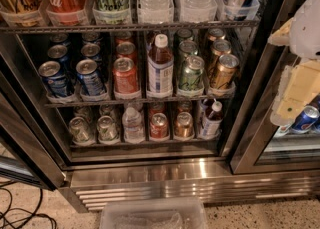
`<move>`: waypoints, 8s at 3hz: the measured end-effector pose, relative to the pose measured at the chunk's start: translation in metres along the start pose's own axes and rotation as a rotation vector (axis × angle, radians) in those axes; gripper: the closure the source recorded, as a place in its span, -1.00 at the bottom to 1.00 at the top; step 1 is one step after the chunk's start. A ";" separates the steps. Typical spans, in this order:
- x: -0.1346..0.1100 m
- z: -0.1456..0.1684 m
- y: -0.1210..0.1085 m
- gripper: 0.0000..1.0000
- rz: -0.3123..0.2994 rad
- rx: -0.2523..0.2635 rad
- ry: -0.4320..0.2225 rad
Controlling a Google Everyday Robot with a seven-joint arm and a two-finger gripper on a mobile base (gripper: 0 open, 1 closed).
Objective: Pick pepsi can from middle shelf of fridge
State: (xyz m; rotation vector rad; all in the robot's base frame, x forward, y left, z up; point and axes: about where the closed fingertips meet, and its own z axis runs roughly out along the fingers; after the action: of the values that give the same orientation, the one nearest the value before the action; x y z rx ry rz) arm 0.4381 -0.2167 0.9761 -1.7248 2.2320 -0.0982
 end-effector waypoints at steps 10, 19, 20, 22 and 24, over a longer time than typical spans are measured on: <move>-0.134 0.064 0.131 -1.00 -0.259 -0.102 -0.544; -0.270 0.172 0.078 -1.00 0.047 0.021 -0.969; -0.280 0.185 0.071 -1.00 0.092 0.021 -1.039; -0.320 0.208 0.090 -1.00 0.075 -0.015 -1.177; -0.378 0.201 0.102 -1.00 0.115 0.038 -1.211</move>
Offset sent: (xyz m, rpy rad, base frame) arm -0.0108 0.0438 -0.0259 0.0847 0.0381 0.1070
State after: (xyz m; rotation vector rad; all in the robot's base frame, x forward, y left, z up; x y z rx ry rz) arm 0.4855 0.1991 0.8391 -1.0946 1.3570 0.7215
